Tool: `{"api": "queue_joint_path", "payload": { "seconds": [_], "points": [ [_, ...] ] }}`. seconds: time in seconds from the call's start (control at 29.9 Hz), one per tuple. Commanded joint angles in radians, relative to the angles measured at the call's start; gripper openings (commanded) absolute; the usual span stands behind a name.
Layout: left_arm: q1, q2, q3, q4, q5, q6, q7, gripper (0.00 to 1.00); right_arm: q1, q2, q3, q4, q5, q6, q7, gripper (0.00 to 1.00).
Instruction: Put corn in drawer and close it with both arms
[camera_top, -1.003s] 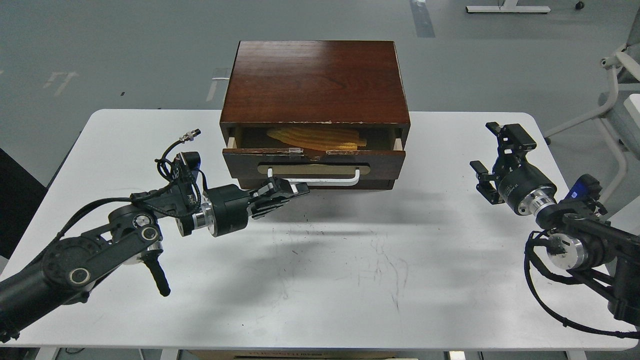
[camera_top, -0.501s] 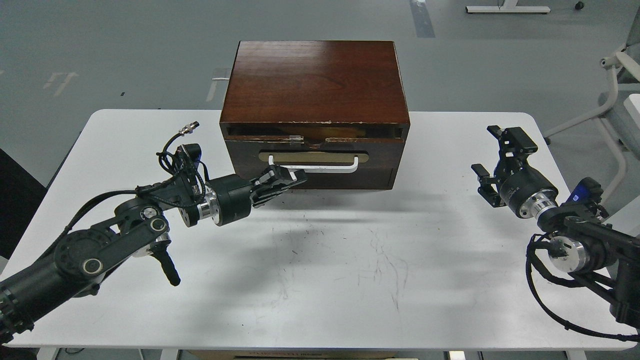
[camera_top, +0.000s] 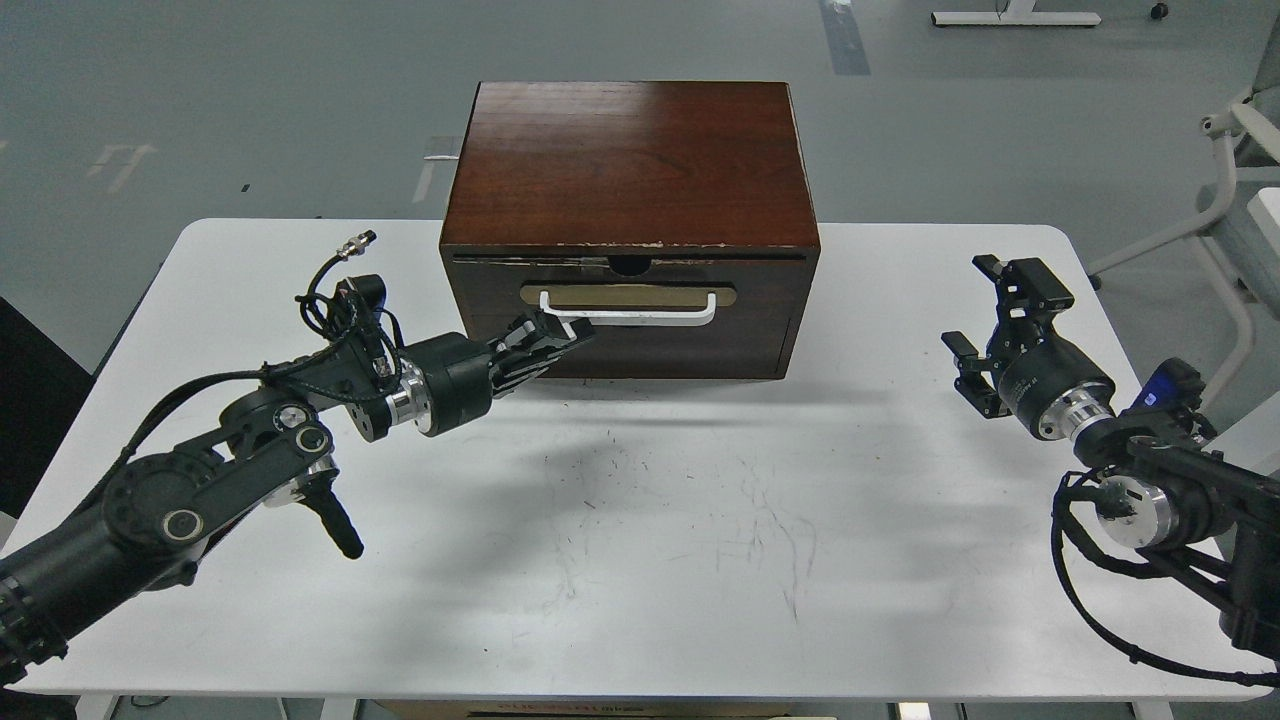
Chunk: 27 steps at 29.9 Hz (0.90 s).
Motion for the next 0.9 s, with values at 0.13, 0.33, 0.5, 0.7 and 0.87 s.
{"api": "queue_joint_path", "payload": {
  "seconds": [0.13, 0.33, 0.5, 0.7, 0.87],
  "points": [
    [-0.001, -0.008, 0.000, 0.012, 0.000, 0.016, 0.013, 0.00, -0.003, 0.000, 0.000, 0.000, 0.000, 0.000, 0.000, 1.00],
    [-0.001, -0.006, 0.002, 0.007, -0.002, 0.001, 0.013, 0.00, -0.003, 0.000, 0.002, 0.000, 0.000, 0.000, 0.000, 1.00],
    [0.012, 0.054, 0.015, -0.051, -0.022, -0.127, 0.007, 0.00, -0.003, -0.001, 0.002, 0.000, 0.000, 0.000, 0.000, 1.00],
    [0.022, 0.133, 0.003, -0.184, -0.055, -0.227, -0.015, 0.00, -0.002, -0.012, 0.002, -0.002, 0.000, 0.000, 0.000, 1.00],
    [0.022, 0.181, -0.056, -0.237, -0.237, -0.227, -0.096, 0.24, -0.002, -0.020, 0.003, -0.003, 0.002, 0.000, 0.000, 1.00]
  ]
}}
